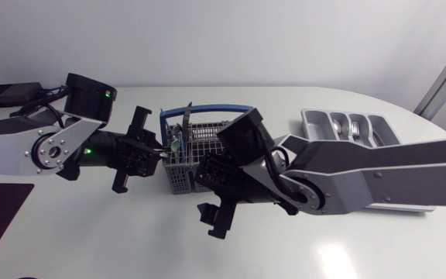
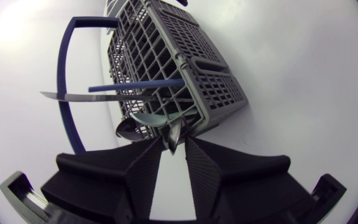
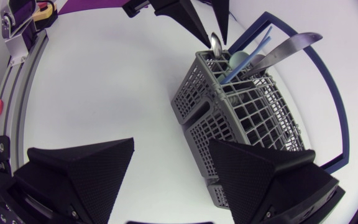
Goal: Unload the cutlery basket into the drawer organizer.
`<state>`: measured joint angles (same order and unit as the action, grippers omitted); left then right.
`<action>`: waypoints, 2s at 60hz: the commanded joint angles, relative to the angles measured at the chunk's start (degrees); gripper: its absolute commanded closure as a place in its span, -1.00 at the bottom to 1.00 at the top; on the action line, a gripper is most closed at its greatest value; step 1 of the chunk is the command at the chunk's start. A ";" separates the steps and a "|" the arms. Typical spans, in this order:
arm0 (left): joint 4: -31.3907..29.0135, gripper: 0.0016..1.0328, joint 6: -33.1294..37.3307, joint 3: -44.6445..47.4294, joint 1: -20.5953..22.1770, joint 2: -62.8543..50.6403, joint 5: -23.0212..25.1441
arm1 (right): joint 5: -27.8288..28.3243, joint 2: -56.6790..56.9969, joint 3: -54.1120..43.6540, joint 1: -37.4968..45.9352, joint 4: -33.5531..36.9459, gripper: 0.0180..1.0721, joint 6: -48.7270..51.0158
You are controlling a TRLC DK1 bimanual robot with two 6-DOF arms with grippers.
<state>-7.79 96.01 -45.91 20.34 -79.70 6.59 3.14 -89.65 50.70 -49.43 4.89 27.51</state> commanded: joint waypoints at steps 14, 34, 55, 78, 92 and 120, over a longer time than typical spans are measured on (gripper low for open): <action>-0.12 0.71 -2.05 -2.52 1.46 -2.48 -2.37 | -0.15 -1.32 -0.51 -0.58 -0.31 -0.66 0.62; -2.40 0.93 -5.57 -4.36 2.16 -2.48 -2.55 | -0.15 -1.41 -0.69 -0.58 -0.49 -0.66 0.62; -5.39 0.93 -6.01 -5.68 2.34 0.51 -1.76 | -0.15 -0.97 -0.95 -0.67 -0.58 -0.65 0.62; -10.93 0.93 -6.97 -8.14 2.25 9.30 -0.44 | -0.94 0.88 -0.78 -2.43 0.30 -0.66 0.35; -10.84 0.93 -8.64 -8.05 2.78 12.03 -0.44 | -1.99 3.07 -1.92 -3.39 0.92 -0.66 -0.17; -10.67 0.93 -30.09 -10.16 2.25 20.11 -1.58 | -3.05 15.11 -3.76 -3.22 2.32 -0.65 -1.32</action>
<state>-18.20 72.84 -53.76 23.09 -62.02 5.45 1.02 -77.52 48.73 -52.55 6.22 27.24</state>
